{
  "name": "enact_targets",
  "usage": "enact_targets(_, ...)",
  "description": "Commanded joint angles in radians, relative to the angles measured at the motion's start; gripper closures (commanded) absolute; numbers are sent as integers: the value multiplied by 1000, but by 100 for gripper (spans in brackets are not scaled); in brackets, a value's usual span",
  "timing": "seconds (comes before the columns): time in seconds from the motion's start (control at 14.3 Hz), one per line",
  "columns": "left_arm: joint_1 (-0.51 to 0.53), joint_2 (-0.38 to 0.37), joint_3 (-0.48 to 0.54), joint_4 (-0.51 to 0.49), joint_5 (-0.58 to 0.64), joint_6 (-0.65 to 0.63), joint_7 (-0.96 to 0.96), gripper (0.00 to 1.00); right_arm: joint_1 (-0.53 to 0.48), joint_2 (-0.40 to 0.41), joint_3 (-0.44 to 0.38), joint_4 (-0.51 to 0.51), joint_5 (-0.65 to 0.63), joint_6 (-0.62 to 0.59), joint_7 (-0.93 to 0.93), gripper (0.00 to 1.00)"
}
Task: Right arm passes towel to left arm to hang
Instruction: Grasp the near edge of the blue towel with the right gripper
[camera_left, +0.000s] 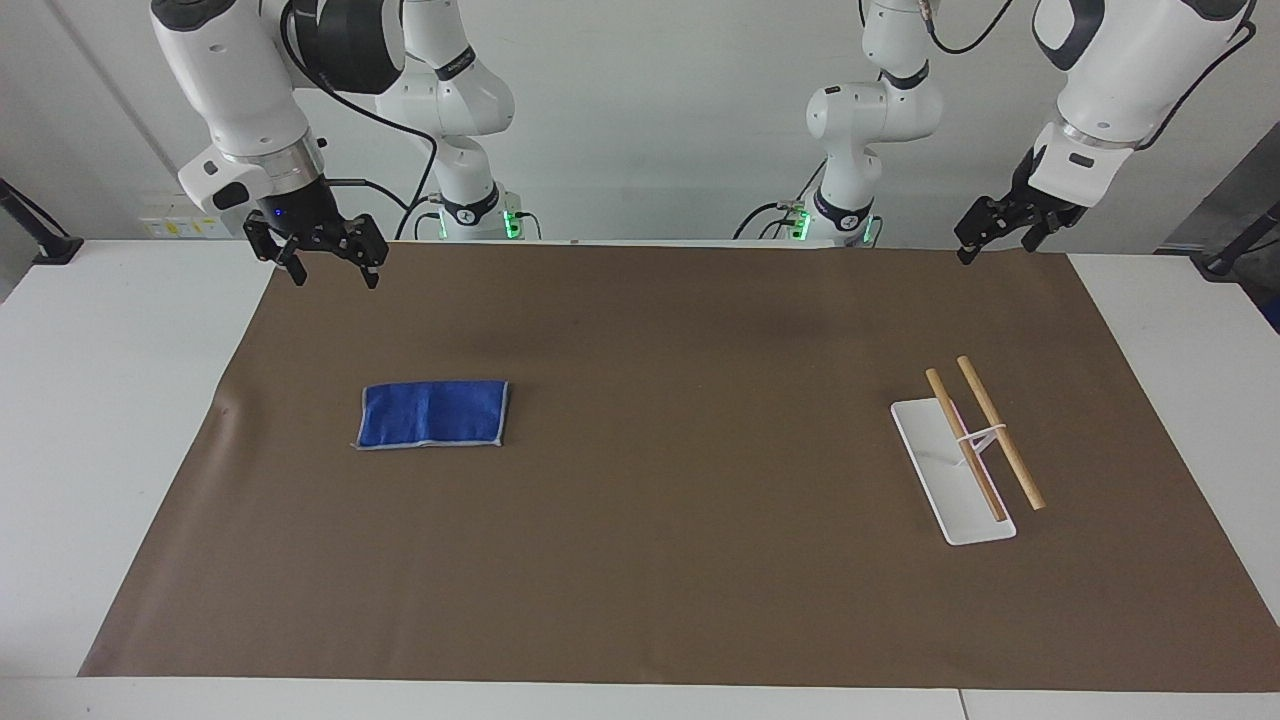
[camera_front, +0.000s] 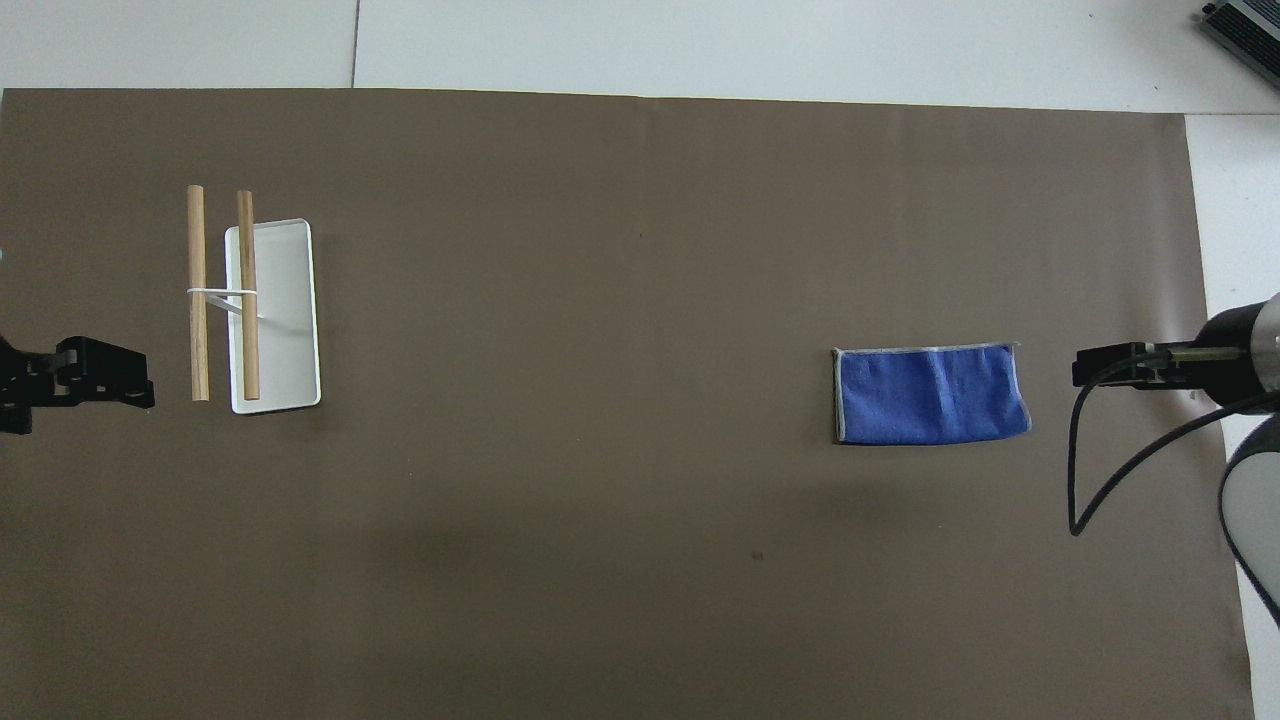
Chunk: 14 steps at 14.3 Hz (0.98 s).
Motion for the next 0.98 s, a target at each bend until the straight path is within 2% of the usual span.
enact_targets(0.0,9,-25,-1,-26,-15,0,-1,0,-7,12,4,-112,13,141,-57,0)
enact_targets(0.14,-4,-25,-1,-26,-15,5,-12,0,12,62,4,-165,13,235,-90,0)
enact_targets(0.49,-7,-21,-4,-20,-15,11,-1,0,33,228,4,-200,13,419,-161,0)
enact_targets(0.7,-1,-21,-8,-20,-15,14,16,0,33,264,4,-281,13,576,-153,0)
enact_targets(0.91,2,-19,-7,-20,-15,55,112,0,35,273,4,-314,96,616,-155,0)
